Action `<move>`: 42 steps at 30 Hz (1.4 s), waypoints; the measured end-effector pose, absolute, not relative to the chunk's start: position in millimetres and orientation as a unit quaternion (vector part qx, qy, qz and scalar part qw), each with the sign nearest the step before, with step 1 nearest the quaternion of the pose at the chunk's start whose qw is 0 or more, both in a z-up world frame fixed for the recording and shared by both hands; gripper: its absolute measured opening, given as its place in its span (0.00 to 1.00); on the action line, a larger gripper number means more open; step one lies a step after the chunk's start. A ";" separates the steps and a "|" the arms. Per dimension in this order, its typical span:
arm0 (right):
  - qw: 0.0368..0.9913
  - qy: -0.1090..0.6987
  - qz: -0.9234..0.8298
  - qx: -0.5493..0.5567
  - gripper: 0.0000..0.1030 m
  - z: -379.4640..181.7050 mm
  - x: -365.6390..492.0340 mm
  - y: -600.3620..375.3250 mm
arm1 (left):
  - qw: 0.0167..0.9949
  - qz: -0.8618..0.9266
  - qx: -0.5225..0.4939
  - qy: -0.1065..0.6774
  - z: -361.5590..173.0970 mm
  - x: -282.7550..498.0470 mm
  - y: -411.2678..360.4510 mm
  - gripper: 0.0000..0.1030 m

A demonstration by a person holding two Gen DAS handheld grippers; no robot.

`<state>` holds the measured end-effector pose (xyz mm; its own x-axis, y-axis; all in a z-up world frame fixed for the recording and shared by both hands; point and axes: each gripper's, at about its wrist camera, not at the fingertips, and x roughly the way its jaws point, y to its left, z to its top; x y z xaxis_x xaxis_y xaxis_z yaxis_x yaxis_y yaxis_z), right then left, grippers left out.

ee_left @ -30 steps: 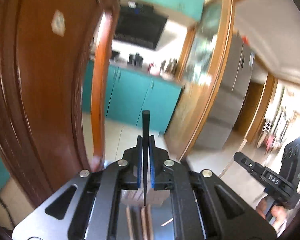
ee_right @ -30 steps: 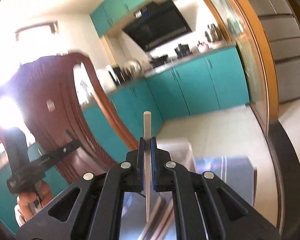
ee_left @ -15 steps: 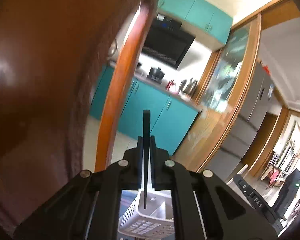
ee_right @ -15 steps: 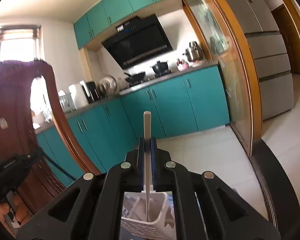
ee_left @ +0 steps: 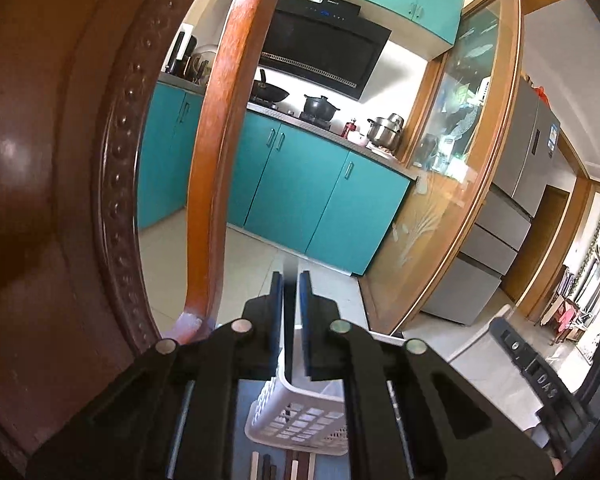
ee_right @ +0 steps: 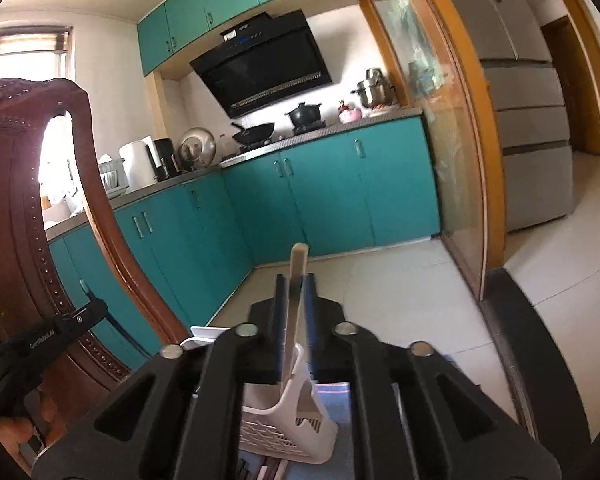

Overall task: Organize utensils
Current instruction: 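Open both tools to drop the chopsticks into the white holder, then move left tool over a white chopstick while right tool aligns on another light chopstick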

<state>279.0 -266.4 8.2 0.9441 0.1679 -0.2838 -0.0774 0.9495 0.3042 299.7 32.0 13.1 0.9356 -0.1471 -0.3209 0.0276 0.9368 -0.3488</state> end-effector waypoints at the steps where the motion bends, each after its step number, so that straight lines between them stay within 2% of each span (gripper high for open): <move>1: 0.977 0.147 0.056 0.143 0.41 12.3 276.3 -267.3 | 0.971 -0.043 -0.163 0.170 15.1 298.8 28.6 0.17; 2: 0.982 0.125 0.037 0.139 0.48 19.0 265.6 -270.8 | 0.974 -0.043 -0.152 0.163 16.1 294.0 26.6 0.21; 3: 0.984 0.110 0.022 0.139 0.60 22.7 258.3 -274.0 | 0.976 -0.038 -0.146 0.154 16.9 288.7 25.9 0.29; 4: 0.986 0.091 0.011 0.141 0.63 27.8 248.8 -277.8 | 0.978 -0.035 -0.144 0.145 17.4 281.0 25.4 0.33; 5: 0.987 0.068 0.012 0.145 0.63 34.9 236.1 -282.3 | 0.980 -0.032 -0.145 0.133 16.0 271.5 28.5 0.37; 7: 0.987 0.049 0.037 0.151 0.63 44.7 220.9 -285.8 | 0.983 -0.019 -0.146 0.106 12.2 252.0 33.9 0.37; 10: 0.979 0.058 0.120 0.154 0.63 55.2 204.1 -278.4 | 0.986 0.015 -0.127 0.109 -4.4 237.8 38.8 0.37; 14: 0.959 0.161 0.208 0.101 0.52 32.4 218.9 -237.3 | 0.969 0.005 -0.119 0.215 -43.3 252.7 42.5 0.36; 15: 0.955 0.185 0.215 0.092 0.46 18.9 225.6 -229.3 | 0.960 -0.007 -0.122 0.251 -56.0 259.8 42.7 0.30; 16: 0.952 0.201 0.217 0.085 0.41 6.2 229.6 -223.1 | 0.953 -0.012 -0.124 0.278 -64.7 265.1 41.8 0.28; 18: 0.938 0.260 0.219 0.064 0.36 -34.5 247.5 -210.4 | 0.935 -0.016 -0.122 0.334 -85.4 277.8 39.3 0.14; 19: 0.928 0.304 0.206 0.060 0.31 -61.3 260.3 -207.8 | 0.928 -0.022 -0.126 0.350 -92.9 282.3 38.4 0.13; 22: 0.889 0.414 0.176 0.083 0.28 -122.3 293.0 -206.3 | 0.917 -0.034 -0.120 0.378 -104.5 290.7 35.3 0.13; 24: 0.867 0.458 0.171 0.094 0.28 -148.1 303.7 -200.8 | 0.916 -0.031 -0.109 0.386 -105.5 294.0 33.2 0.13; 28: 0.860 0.484 0.142 0.076 0.28 -171.5 311.0 -190.7 | 0.910 -0.033 -0.112 0.397 -113.5 289.0 36.3 0.13; 35: 0.866 0.488 0.102 0.029 0.28 -176.7 315.6 -171.2 | 0.908 -0.033 -0.093 0.408 -121.4 283.4 29.6 0.13; 39: 0.861 0.496 0.106 -0.042 0.29 -172.0 313.2 -140.4 | 0.905 -0.031 -0.087 0.416 -127.3 281.0 33.2 0.15; 41: 0.859 0.500 0.105 -0.032 0.23 -171.6 312.5 -139.4 | 0.903 -0.031 -0.082 0.420 -130.8 281.7 32.9 0.15; 42: 0.857 0.504 0.105 -0.022 0.14 -171.4 313.3 -141.7 | 0.902 -0.031 -0.081 0.422 -132.4 281.4 32.7 0.15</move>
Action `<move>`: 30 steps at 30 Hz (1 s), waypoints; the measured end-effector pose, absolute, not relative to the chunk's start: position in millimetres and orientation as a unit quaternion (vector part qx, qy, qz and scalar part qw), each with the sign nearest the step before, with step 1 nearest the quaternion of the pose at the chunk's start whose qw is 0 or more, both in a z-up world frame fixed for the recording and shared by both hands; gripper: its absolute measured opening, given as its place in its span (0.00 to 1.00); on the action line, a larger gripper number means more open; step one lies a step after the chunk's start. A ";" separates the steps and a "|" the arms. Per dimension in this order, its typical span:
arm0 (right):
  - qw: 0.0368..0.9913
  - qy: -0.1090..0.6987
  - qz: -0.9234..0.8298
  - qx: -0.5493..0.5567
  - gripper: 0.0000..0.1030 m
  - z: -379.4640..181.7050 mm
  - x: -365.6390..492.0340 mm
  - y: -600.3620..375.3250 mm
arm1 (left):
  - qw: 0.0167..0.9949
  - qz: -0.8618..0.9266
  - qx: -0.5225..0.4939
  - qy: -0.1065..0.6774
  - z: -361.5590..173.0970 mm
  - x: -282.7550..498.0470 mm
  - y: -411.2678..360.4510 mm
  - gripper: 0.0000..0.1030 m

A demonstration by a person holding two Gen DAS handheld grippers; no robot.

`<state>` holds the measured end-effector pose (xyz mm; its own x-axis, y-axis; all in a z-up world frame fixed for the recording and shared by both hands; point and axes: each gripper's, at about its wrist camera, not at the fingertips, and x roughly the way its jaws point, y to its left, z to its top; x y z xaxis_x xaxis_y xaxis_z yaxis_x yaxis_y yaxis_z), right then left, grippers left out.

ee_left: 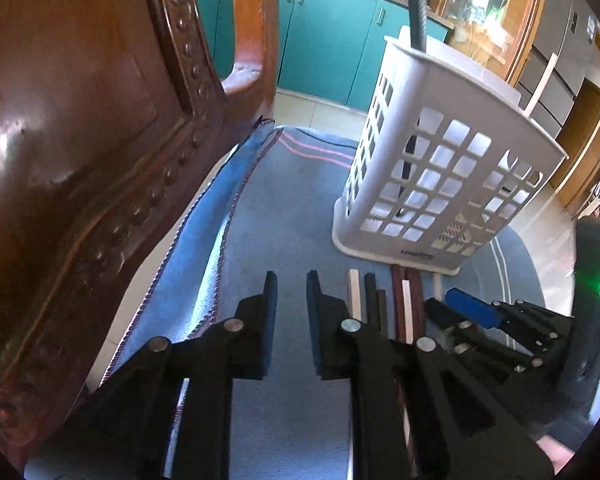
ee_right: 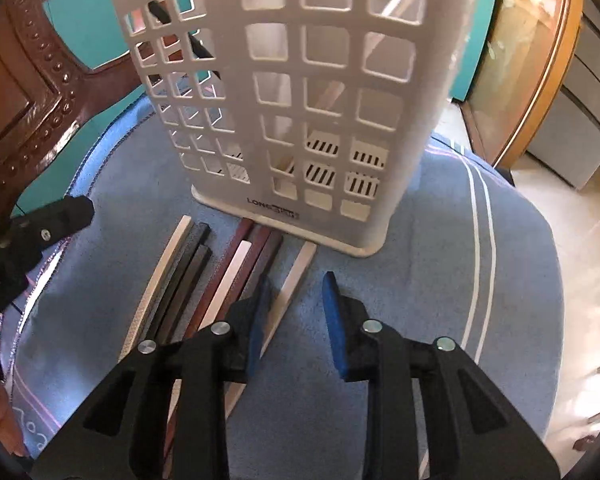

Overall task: Organize utensils
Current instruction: 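Move left tool over a white chopstick while right tool aligns on another light chopstick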

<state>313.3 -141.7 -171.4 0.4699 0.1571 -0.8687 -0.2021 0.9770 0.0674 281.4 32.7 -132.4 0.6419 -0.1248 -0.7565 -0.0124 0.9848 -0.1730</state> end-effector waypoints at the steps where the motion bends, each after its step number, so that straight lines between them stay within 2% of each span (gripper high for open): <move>1: 0.854 0.510 0.107 -0.003 0.10 -169.9 313.4 -147.8 | 0.902 -0.032 -0.080 0.423 -133.9 281.8 32.1 0.15; 3: 0.853 0.513 0.100 0.017 0.07 -165.7 312.0 -159.1 | 0.901 -0.035 -0.074 0.425 -135.8 281.3 29.3 0.15; 7: 0.855 0.509 0.086 0.056 0.06 -157.8 311.2 -178.7 | 0.901 -0.044 -0.068 0.427 -140.3 281.7 21.8 0.16; 9: 0.852 0.511 0.084 0.073 0.06 -155.9 310.1 -186.8 | 0.901 -0.049 -0.063 0.426 -140.7 281.1 16.4 0.20; 15: 0.847 0.514 0.080 0.109 0.07 -153.1 304.9 -213.7 | 0.901 -0.055 -0.040 0.428 -143.5 277.4 -1.2 0.22; 17: 0.850 0.508 0.075 0.116 0.07 -150.7 303.6 -221.0 | 0.901 -0.055 -0.035 0.429 -145.5 276.9 -6.0 0.28; 18: 0.852 0.506 0.073 0.115 0.09 -149.2 303.1 -222.1 | 0.901 -0.055 -0.034 0.430 -146.5 276.8 -8.0 0.31; 24: 0.855 0.503 0.072 0.104 0.27 -152.5 307.7 -224.5 | 0.894 -0.051 -0.020 0.444 -156.0 279.1 -17.8 0.35; 30: 0.857 0.501 0.074 0.098 0.32 -150.8 295.7 -222.1 | 0.885 -0.057 -0.001 0.462 -166.1 282.7 -26.2 0.38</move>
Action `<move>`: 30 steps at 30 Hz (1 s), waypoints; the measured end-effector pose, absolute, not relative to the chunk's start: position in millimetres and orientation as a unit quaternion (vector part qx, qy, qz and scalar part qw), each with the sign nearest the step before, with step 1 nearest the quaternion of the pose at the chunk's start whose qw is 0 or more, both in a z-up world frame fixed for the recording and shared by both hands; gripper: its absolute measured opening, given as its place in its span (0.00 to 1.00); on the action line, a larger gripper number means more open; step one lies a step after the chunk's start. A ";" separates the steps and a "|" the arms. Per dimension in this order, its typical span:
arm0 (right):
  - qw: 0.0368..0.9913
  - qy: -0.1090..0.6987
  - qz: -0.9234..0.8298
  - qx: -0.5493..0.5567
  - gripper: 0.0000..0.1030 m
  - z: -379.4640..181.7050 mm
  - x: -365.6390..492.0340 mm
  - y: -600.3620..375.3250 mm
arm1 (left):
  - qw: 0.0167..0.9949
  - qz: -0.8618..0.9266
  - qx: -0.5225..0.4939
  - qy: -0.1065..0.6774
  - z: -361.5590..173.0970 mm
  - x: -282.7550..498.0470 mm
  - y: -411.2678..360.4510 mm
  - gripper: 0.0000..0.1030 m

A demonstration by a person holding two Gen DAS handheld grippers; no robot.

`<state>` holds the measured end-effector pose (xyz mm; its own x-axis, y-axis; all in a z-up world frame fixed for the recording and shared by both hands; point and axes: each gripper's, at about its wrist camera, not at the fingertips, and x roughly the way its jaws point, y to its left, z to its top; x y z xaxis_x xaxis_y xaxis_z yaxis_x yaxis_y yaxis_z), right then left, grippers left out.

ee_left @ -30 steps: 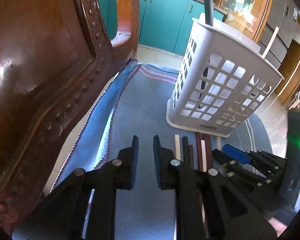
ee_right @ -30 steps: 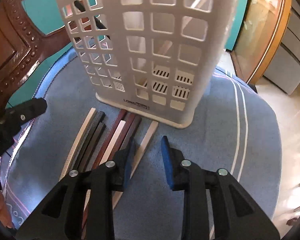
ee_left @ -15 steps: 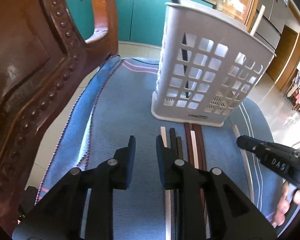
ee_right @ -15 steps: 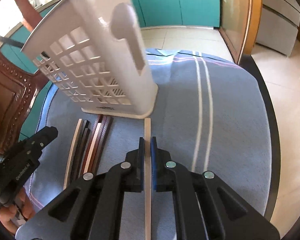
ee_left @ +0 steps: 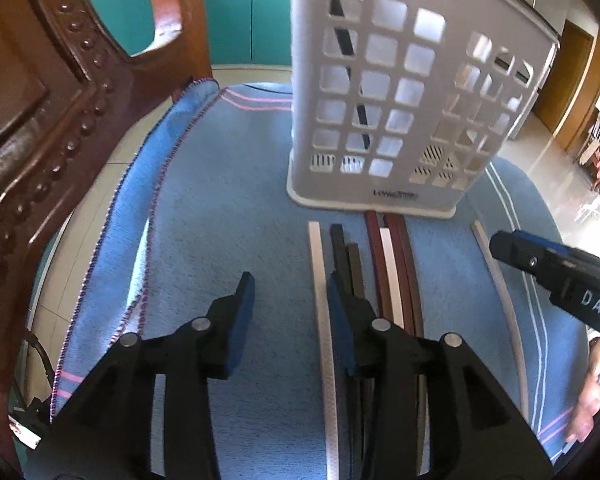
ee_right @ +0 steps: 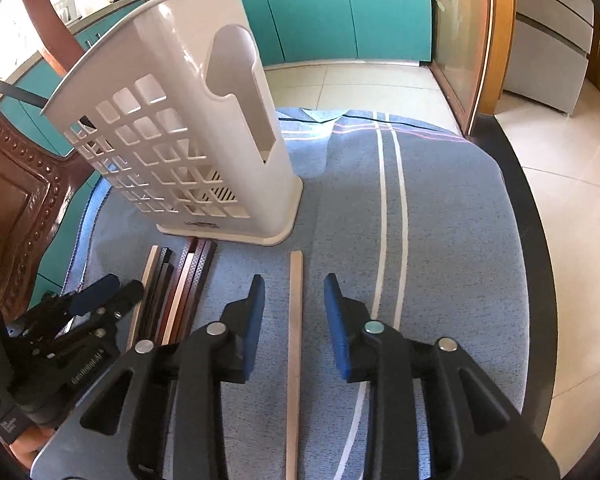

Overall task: Organize utensils
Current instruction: 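Move left tool over a white chopstick while right tool aligns on another light chopstick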

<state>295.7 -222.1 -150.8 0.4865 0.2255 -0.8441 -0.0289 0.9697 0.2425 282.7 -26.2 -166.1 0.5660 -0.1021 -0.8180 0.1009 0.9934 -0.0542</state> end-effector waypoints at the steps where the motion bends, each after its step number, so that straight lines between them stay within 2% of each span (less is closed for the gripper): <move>1: 0.857 0.501 0.075 0.097 0.33 -150.6 295.0 -221.3 | 0.884 -0.056 0.002 0.464 -167.5 283.0 -28.0 0.38; 10: 0.856 0.506 0.069 0.083 0.41 -154.2 288.4 -213.3 | 0.885 -0.048 0.021 0.462 -172.0 280.0 -43.3 0.42; 17: 0.857 0.508 0.060 0.059 0.42 -159.0 288.8 -203.2 | 0.886 -0.048 0.034 0.460 -168.2 277.2 -50.9 0.42; 19: 0.857 0.509 0.059 0.057 0.42 -159.9 288.9 -201.3 | 0.886 -0.049 0.030 0.460 -168.5 275.8 -50.2 0.37; 21: 0.856 0.510 0.059 0.056 0.42 -160.1 288.5 -201.1 | 0.886 -0.048 0.025 0.460 -168.7 274.6 -48.1 0.24; 30: 0.856 0.510 0.058 0.055 0.42 -161.4 287.0 -202.8 | 0.886 -0.054 0.022 0.459 -168.7 274.2 -39.9 0.10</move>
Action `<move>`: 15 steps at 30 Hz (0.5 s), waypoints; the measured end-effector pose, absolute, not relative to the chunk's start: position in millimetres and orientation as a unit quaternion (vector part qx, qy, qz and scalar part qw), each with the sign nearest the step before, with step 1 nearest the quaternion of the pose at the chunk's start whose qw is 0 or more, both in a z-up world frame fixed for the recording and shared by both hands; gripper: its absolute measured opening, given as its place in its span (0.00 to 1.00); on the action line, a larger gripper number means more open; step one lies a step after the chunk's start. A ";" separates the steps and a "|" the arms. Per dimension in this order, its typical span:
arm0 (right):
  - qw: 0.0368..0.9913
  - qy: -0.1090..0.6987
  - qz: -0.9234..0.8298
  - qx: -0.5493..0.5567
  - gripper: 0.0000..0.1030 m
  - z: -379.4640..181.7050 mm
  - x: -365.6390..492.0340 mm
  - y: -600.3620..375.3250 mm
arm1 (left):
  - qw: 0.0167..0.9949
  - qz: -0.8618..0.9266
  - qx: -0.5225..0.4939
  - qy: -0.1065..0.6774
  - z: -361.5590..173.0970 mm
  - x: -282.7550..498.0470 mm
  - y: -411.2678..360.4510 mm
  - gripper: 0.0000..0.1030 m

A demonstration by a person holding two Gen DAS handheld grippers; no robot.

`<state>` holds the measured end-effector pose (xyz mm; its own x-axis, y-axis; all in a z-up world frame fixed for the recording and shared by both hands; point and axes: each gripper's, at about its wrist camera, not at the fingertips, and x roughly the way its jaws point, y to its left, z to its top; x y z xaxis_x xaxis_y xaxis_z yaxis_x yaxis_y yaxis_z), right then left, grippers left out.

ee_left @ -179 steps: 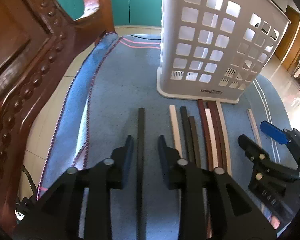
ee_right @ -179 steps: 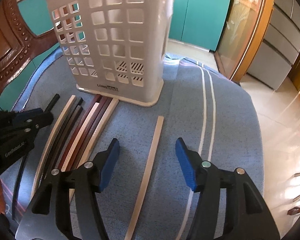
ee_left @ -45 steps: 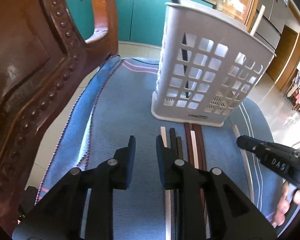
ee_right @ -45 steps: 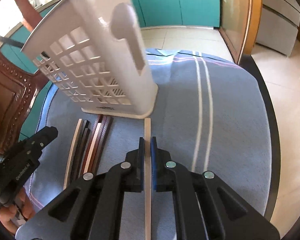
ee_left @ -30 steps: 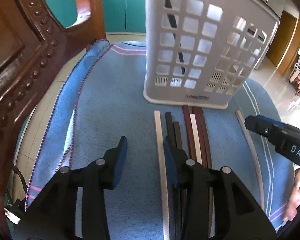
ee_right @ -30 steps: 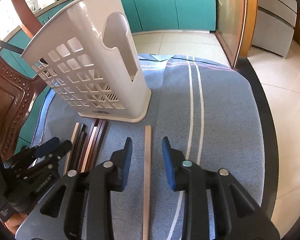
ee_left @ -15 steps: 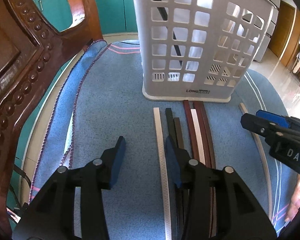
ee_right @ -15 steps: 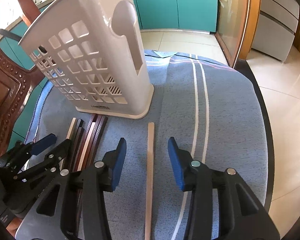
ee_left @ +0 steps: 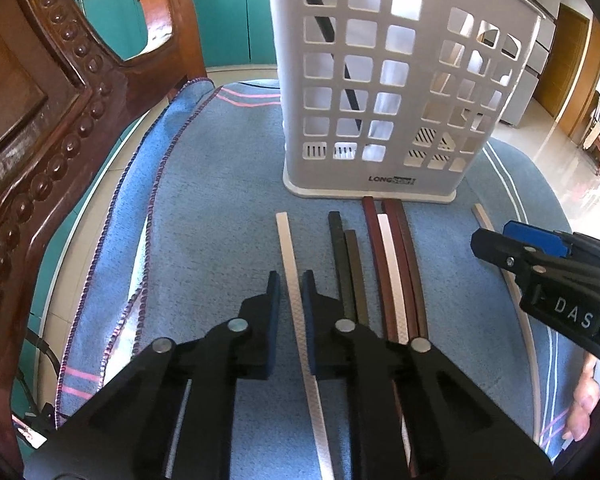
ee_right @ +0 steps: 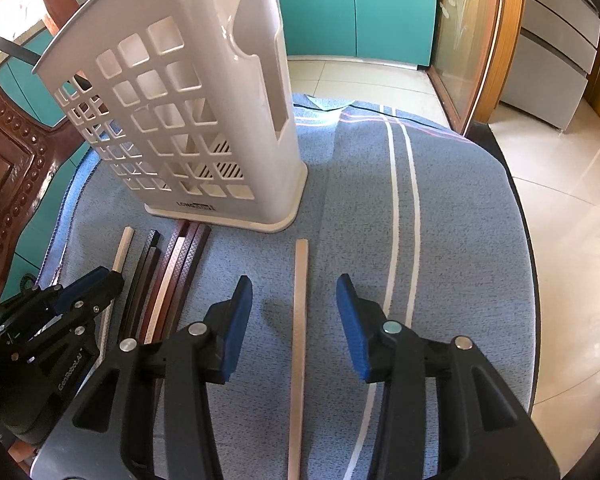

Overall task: Organize utensils
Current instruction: 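Move left tool over a white chopstick while right tool aligns on another light chopstick, then close left tool on the white chopstick while right tool closes on the light chopstick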

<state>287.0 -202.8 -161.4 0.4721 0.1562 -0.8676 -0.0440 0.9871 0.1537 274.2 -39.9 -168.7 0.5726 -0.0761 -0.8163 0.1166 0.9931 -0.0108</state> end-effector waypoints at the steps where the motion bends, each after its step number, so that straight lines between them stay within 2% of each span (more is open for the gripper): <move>1: 0.856 0.510 0.058 0.055 0.42 -161.4 287.0 -203.0 | 0.887 -0.054 0.021 0.458 -167.1 270.7 -39.0 0.09; 15: 0.856 0.510 0.058 0.057 0.42 -161.5 288.1 -205.3 | 0.893 -0.050 0.037 0.445 -148.4 240.0 -53.9 0.07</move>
<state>288.1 -205.3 -161.5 0.4722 0.1568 -0.8674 -0.0413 0.9869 0.1559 240.0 -53.9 -148.4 0.5987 -0.0563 -0.7990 0.1231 0.9921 0.0223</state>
